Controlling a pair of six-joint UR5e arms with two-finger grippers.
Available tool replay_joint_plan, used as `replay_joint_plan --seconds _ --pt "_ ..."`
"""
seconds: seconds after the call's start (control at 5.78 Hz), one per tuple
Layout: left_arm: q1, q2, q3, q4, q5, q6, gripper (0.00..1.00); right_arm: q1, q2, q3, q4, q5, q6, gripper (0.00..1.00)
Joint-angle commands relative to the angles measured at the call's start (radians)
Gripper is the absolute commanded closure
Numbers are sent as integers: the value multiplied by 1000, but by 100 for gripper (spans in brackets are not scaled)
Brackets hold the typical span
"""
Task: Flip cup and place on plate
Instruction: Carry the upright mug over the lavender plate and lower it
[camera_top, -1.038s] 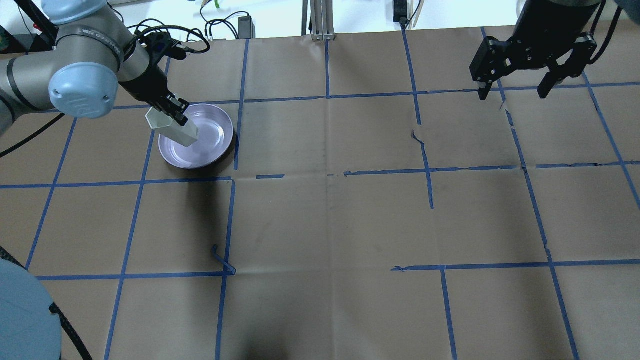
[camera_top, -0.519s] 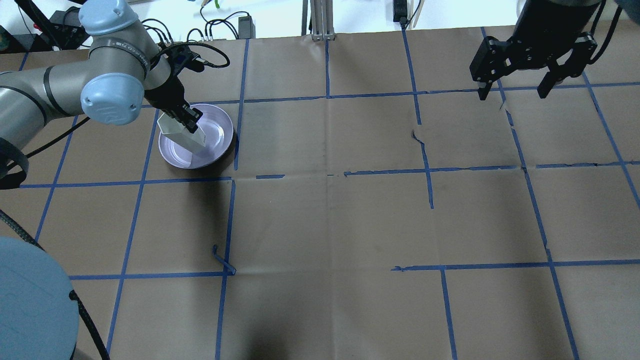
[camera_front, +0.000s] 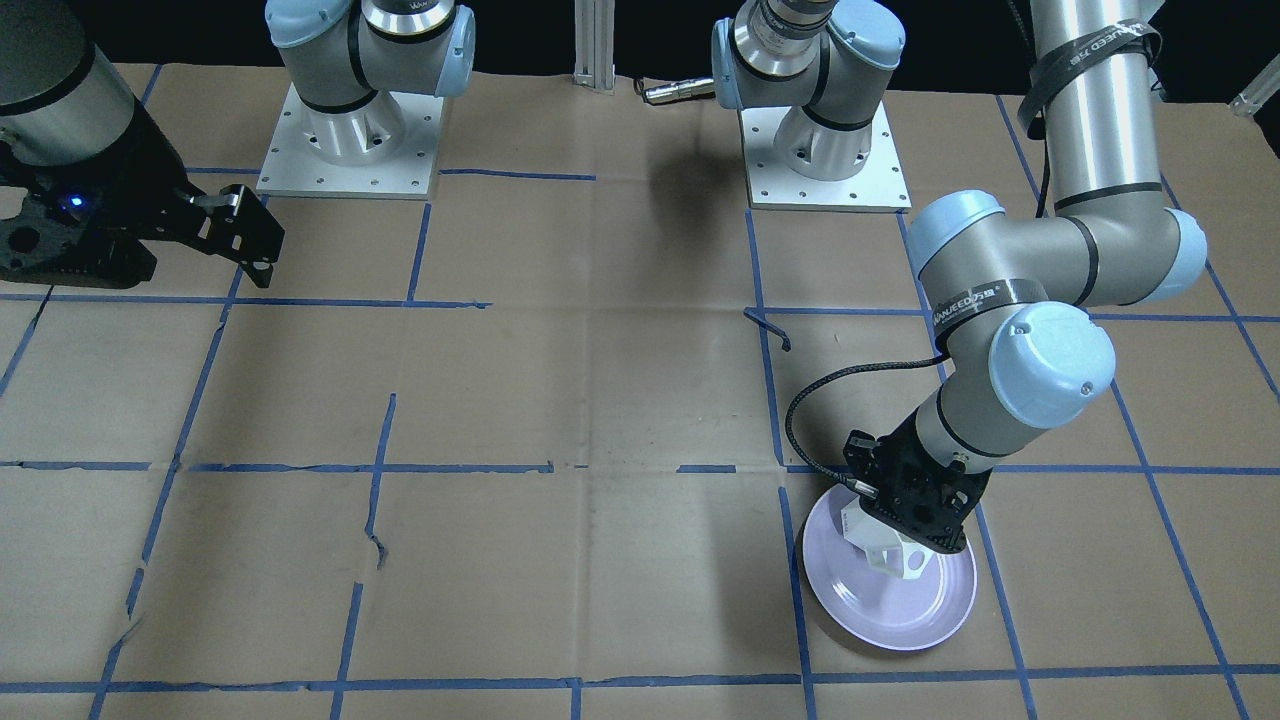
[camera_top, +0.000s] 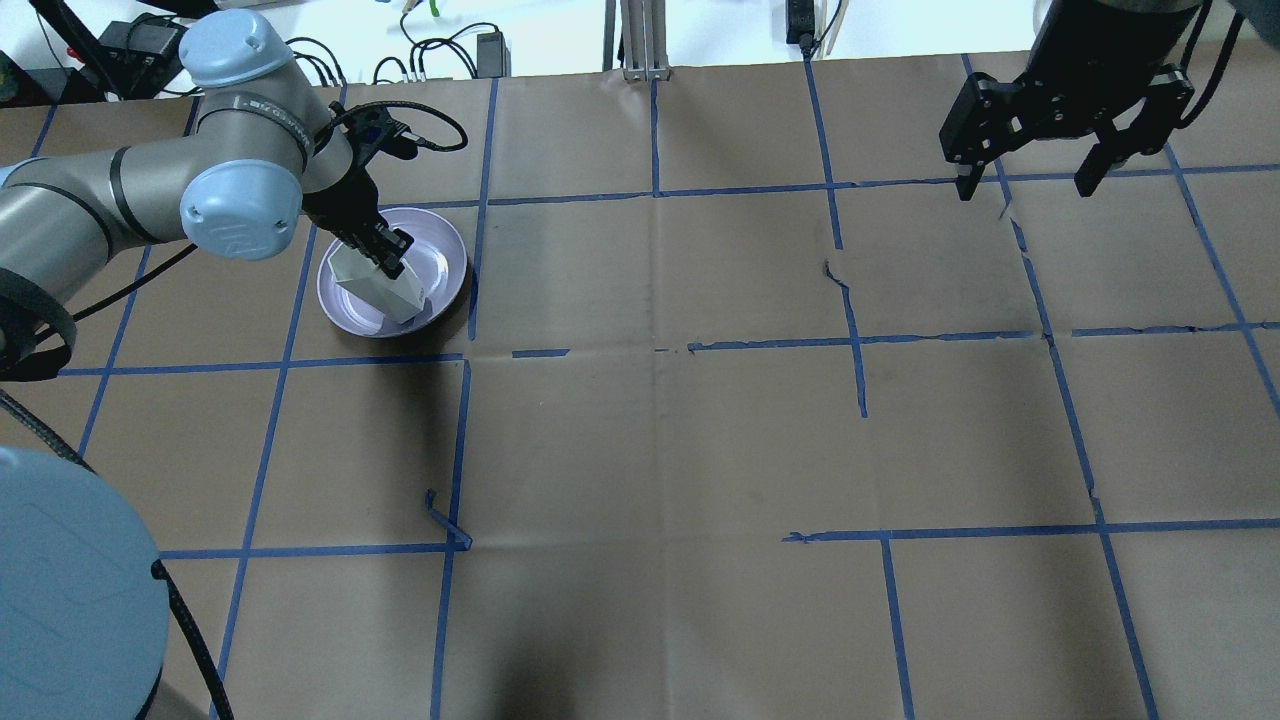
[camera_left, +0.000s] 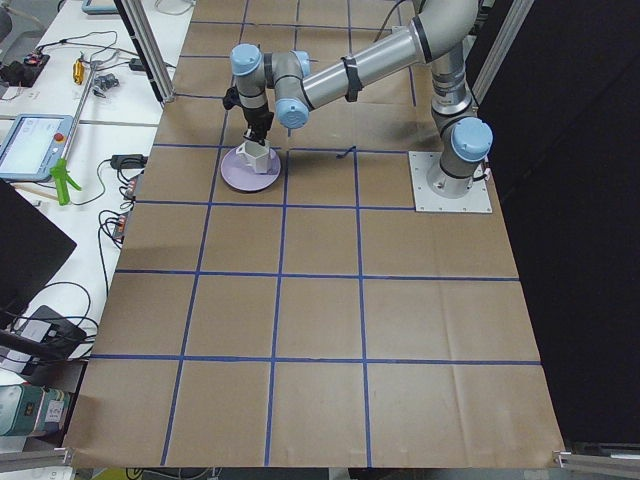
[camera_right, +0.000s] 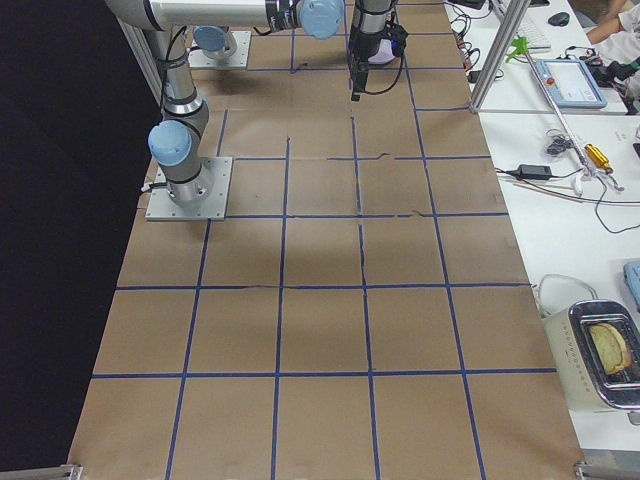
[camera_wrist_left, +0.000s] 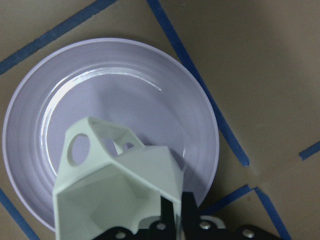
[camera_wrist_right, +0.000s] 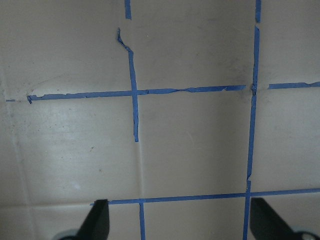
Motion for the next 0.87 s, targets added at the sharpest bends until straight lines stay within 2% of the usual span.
replay_joint_plan --seconds 0.0,0.52,0.69 --pt "0 -16 1 28 -2 -3 8 0 0 0 0 0 0 0" --pt "-12 22 23 6 -11 -73 5 0 0 0 0 0 0 0" --pt "-20 56 39 -50 -13 -226 4 0 0 0 0 0 0 0"
